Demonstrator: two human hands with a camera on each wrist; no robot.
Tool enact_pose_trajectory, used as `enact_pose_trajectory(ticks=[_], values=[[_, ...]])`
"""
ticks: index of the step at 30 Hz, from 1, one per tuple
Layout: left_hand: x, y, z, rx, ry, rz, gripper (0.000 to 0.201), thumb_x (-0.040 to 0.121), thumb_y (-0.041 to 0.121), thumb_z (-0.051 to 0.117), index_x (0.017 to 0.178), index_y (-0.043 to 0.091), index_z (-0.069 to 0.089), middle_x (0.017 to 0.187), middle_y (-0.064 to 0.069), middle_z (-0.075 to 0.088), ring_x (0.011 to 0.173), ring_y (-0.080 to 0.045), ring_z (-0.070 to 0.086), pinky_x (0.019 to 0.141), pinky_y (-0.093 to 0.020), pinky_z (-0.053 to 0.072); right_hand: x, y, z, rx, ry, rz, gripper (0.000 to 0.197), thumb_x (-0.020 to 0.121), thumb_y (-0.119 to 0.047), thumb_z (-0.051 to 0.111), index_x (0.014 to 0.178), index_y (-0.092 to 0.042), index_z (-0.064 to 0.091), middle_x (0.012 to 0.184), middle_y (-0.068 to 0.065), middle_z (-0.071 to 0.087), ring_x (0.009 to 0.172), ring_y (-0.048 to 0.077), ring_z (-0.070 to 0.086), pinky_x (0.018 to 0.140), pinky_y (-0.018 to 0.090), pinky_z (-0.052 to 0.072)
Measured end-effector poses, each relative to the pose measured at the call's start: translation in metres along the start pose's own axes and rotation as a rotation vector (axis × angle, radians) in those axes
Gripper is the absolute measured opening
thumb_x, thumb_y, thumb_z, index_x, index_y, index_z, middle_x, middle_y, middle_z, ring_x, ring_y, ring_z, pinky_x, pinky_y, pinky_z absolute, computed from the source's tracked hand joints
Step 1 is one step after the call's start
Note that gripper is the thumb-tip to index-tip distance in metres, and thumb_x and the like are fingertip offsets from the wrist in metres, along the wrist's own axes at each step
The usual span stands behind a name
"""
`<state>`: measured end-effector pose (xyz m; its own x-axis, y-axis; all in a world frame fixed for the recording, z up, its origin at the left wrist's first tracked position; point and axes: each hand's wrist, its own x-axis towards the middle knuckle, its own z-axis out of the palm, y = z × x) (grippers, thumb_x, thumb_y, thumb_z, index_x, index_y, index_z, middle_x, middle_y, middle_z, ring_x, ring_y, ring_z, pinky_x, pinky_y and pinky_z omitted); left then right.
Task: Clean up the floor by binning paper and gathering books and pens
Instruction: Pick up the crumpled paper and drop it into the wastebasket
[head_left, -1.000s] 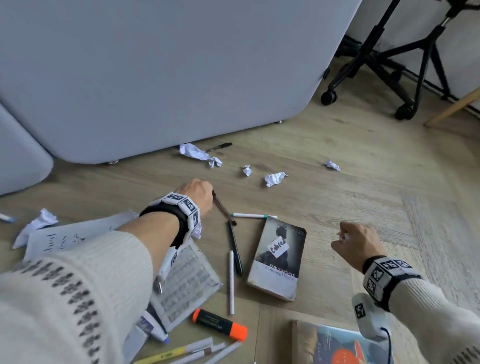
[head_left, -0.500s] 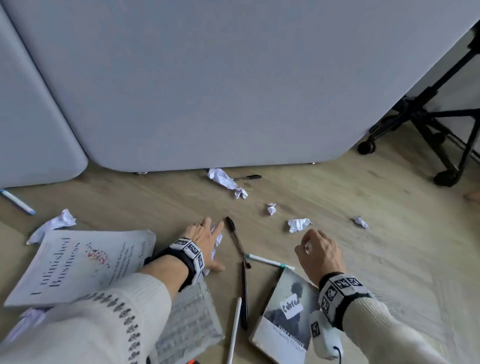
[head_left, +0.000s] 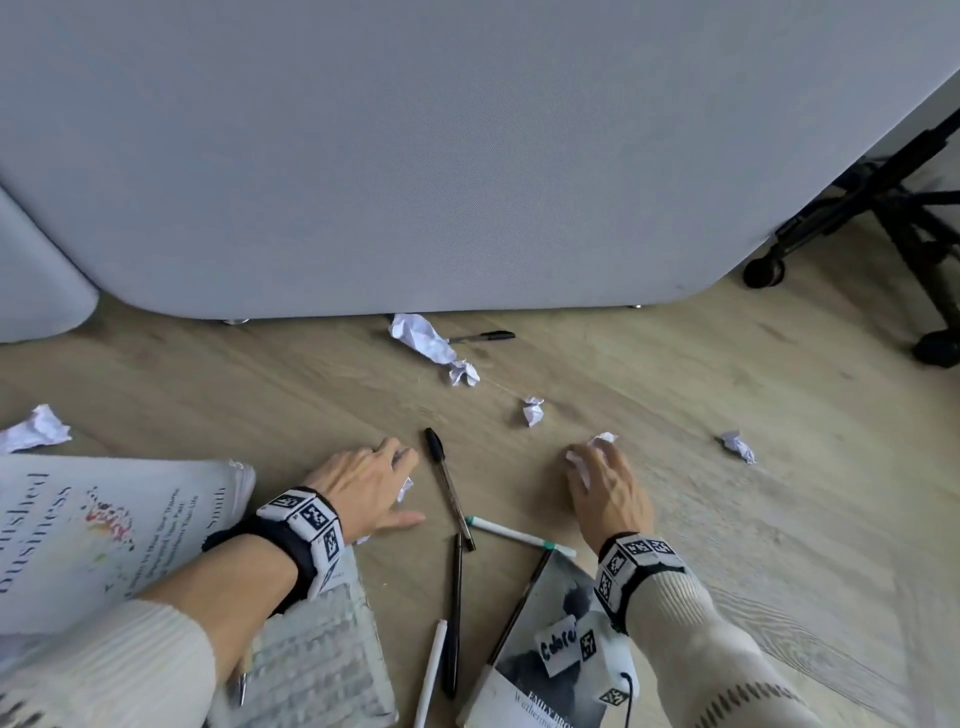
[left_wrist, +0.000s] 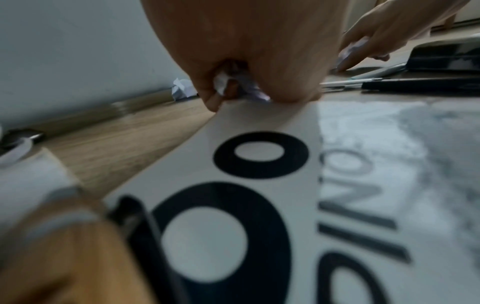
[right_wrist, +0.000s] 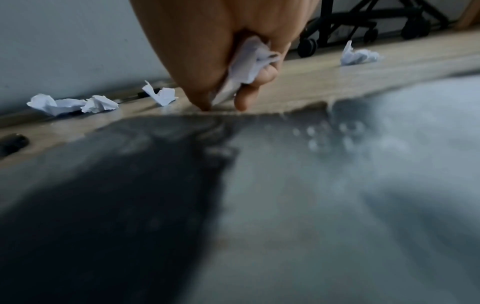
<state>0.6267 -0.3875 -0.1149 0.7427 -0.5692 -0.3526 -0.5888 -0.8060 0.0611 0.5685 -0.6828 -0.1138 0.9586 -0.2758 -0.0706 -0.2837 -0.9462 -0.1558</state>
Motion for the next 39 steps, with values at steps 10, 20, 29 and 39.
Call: enact_pose_trajectory(ticks=[10,20,29,39], values=[[-0.006,-0.008,-0.006,-0.481,0.006,-0.098,0.016,0.092,0.023,0.054,0.089,0.022,0.039,0.098,0.004,0.039,0.084,-0.023,0.055,0.077,-0.036,0.046,0.017,-0.034,-0.017,0.289,0.16,0.194,0.017,0.09,-0.02,0.056,0.081,-0.006,0.052,0.08,0.005,0.051,0.071,0.026,0.048,0.063,0.03,0.028],[0.079,-0.017,-0.077,-0.224,0.193,-0.286,0.024,0.095,0.012,0.05,0.118,0.008,0.049,0.13,-0.016,0.039,0.09,-0.033,0.062,0.067,-0.036,0.046,0.026,-0.094,-0.004,0.096,-0.187,-0.17,0.072,0.092,0.0,0.047,0.152,-0.014,0.01,0.157,0.02,-0.003,0.137,0.033,0.029,0.107,0.038,0.038],[0.117,0.013,-0.063,-0.286,0.149,-0.283,0.029,0.096,0.009,0.049,0.124,0.009,0.039,0.149,-0.025,0.021,0.092,-0.037,0.064,0.062,-0.034,0.039,0.012,-0.044,-0.003,0.093,-0.106,-0.232,0.01,0.095,-0.016,0.055,0.097,-0.006,0.057,0.097,0.006,0.052,0.079,0.024,0.053,0.066,0.026,0.031],[0.1,0.055,-0.044,-0.071,0.195,-0.091,0.034,0.095,-0.004,0.039,0.127,0.007,0.044,0.12,-0.015,0.039,0.097,-0.027,0.055,0.066,-0.029,0.036,0.009,0.01,-0.006,0.148,-0.012,0.026,0.088,0.08,-0.004,0.069,0.149,-0.028,0.021,0.143,0.016,0.023,0.087,0.025,0.056,0.072,0.03,0.05]])
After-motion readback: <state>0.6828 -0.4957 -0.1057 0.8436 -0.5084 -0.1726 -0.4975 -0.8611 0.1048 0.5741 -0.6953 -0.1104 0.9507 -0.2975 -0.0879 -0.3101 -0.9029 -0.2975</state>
